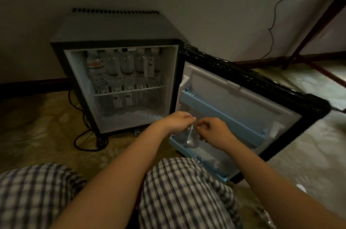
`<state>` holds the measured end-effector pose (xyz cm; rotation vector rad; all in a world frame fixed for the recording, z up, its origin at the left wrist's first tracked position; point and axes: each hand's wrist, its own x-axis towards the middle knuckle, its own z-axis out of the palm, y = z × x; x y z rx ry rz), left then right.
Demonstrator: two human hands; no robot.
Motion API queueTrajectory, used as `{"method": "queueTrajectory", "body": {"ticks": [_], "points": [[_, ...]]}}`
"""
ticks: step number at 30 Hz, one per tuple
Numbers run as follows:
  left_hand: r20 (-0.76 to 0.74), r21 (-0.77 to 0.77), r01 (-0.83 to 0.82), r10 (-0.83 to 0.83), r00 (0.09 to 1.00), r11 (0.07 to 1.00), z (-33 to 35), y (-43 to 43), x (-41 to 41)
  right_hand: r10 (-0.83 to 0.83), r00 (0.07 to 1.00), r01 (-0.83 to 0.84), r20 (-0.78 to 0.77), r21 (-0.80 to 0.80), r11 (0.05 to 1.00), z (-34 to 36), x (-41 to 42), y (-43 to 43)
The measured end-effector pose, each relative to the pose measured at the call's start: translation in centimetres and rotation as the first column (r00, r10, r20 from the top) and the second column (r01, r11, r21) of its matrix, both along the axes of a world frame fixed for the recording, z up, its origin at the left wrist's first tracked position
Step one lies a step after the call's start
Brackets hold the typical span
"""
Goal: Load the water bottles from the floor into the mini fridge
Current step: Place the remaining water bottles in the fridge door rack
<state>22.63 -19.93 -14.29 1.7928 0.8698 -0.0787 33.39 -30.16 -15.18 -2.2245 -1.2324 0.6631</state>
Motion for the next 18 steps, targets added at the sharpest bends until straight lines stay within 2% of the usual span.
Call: {"method": "queueTrajectory", "body": {"ticks": [9,13,18], "points": [[-0.064,0.224,0.323,-0.316,0.946,0.92,10.5,-7.9,1.3,-0.007,0.999,0.004,0.048,0.054,0.999,8.7,3.7,-10.1],[-0.093,0.283,0.429,-0.42,0.903,0.858,11.8,-12.3,3.2,-0.058,0.997,0.053,0.055,0.083,0.995,9.6,5.9,-15.4],[-0.095,0.262,0.473,-0.466,0.88,0.841,10.4,-17.3,6.9,-0.188,0.982,0.186,0.036,0.056,0.981,7.7,9.7,-22.2]]}}
